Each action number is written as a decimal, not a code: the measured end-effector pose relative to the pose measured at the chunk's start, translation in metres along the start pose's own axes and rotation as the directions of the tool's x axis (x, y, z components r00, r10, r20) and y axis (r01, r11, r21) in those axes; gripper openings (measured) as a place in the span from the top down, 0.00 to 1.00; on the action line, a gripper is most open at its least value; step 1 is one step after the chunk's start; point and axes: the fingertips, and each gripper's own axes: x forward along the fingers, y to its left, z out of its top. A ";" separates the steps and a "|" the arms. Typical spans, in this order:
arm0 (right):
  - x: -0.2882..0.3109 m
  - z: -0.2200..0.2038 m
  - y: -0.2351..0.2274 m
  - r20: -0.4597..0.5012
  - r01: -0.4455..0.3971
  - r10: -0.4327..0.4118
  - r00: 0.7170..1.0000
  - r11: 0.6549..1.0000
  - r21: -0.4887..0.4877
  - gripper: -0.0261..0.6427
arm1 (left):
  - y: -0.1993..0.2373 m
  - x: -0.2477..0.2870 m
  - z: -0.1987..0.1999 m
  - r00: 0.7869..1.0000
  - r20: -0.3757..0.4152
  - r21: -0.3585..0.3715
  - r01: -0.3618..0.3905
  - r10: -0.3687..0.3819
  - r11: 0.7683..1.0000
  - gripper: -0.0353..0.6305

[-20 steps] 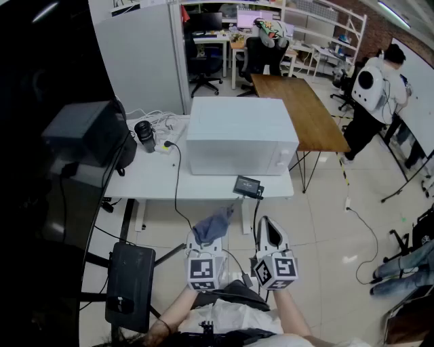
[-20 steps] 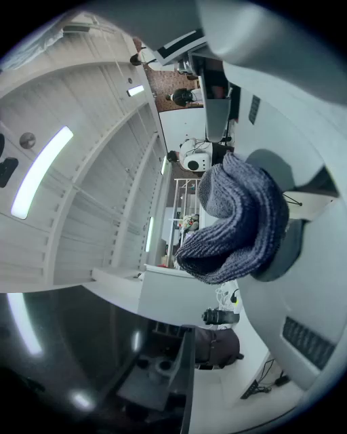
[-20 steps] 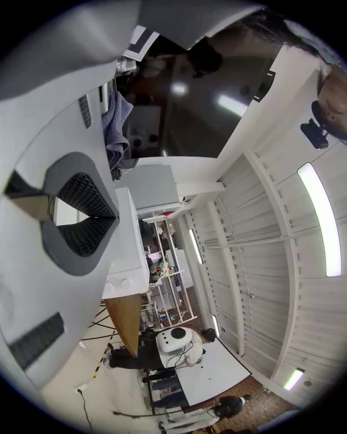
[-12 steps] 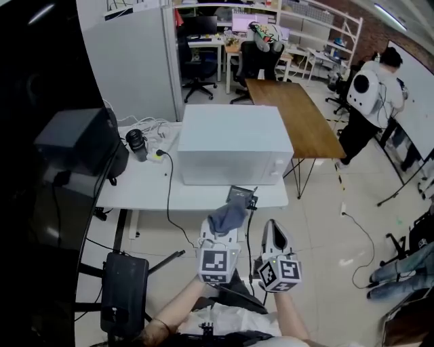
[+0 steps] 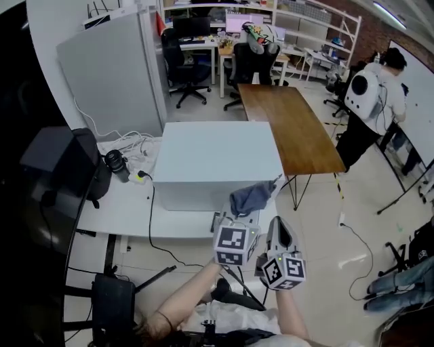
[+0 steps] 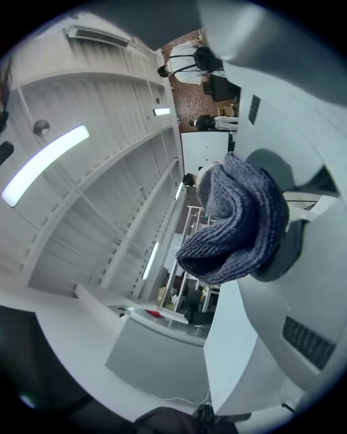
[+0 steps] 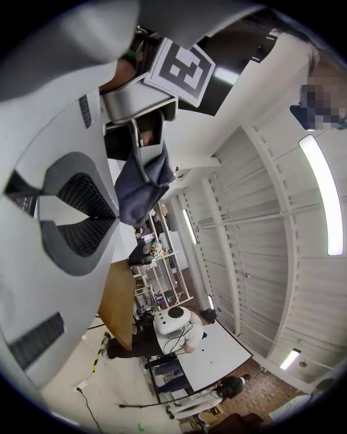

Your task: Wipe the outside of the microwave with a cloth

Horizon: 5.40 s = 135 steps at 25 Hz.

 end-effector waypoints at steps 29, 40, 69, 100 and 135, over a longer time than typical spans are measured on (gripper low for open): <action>0.104 -0.015 0.045 -0.040 -0.083 0.084 0.996 0.996 0.017 0.94 | 0.219 -0.018 -0.031 0.903 -0.181 0.061 -0.385 0.390 0.921 0.86; 0.120 -0.028 0.079 -0.064 -0.166 0.168 0.984 0.985 0.038 0.94 | 0.315 -0.101 -0.020 0.770 -0.133 0.062 -0.622 0.624 0.781 0.87; 0.077 0.005 -0.001 0.045 0.072 -0.074 0.996 0.996 0.049 0.94 | 0.100 0.140 -0.027 0.955 -0.292 0.124 -0.017 0.053 0.992 0.87; 0.137 0.021 0.048 0.084 -0.061 0.059 0.995 0.998 0.022 0.94 | 0.257 0.077 0.046 0.927 -0.091 0.245 -0.332 0.363 0.911 0.87; 0.150 0.016 0.065 0.044 -0.148 0.147 0.988 0.989 0.018 0.94 | 0.356 0.098 0.023 0.833 -0.201 0.278 -0.456 0.516 0.845 0.87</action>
